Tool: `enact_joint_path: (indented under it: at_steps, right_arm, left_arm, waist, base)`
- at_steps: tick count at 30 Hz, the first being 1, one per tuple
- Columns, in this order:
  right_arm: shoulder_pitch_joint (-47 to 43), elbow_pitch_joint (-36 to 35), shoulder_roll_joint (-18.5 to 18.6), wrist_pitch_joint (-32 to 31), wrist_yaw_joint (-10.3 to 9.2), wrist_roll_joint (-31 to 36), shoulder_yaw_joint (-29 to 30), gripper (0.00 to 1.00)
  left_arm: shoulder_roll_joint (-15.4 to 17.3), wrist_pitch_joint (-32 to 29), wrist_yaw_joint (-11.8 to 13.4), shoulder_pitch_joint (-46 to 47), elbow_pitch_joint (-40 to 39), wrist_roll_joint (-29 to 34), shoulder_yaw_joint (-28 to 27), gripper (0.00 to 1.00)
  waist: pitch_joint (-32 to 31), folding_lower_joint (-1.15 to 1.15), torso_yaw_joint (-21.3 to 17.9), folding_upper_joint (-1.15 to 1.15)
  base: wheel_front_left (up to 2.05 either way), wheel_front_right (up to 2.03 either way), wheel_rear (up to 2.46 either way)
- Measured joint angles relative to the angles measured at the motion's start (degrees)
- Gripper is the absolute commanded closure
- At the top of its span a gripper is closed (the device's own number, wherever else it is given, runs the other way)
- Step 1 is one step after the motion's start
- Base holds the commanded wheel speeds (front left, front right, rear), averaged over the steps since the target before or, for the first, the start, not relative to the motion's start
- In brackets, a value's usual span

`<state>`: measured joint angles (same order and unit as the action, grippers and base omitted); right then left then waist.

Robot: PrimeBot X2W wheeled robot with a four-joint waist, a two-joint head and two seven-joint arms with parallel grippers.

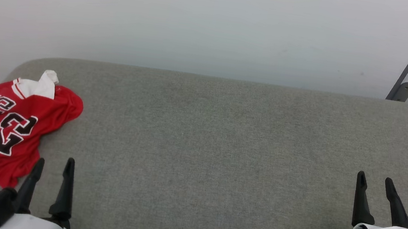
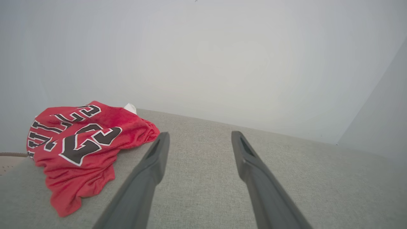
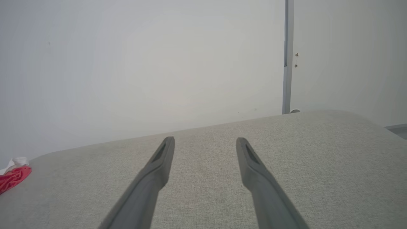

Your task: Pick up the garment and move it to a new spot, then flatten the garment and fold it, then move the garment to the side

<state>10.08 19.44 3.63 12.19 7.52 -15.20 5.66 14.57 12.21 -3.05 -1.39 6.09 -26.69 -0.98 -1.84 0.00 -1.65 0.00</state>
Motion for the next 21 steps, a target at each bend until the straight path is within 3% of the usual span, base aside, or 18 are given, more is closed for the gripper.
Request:
enact_joint_path:
  at_steps: [21]
  right_arm:
    - [-0.1,-0.3,0.0,2.2,0.0,9.7,1.0,0.0]
  left_arm:
    - [-0.5,2.3,-2.3,-1.0,-0.6,9.7,-1.0,0.0]
  waist:
    - [-1.2,0.0,-0.5,0.0]
  base:
    - [0.0,0.0,0.0]
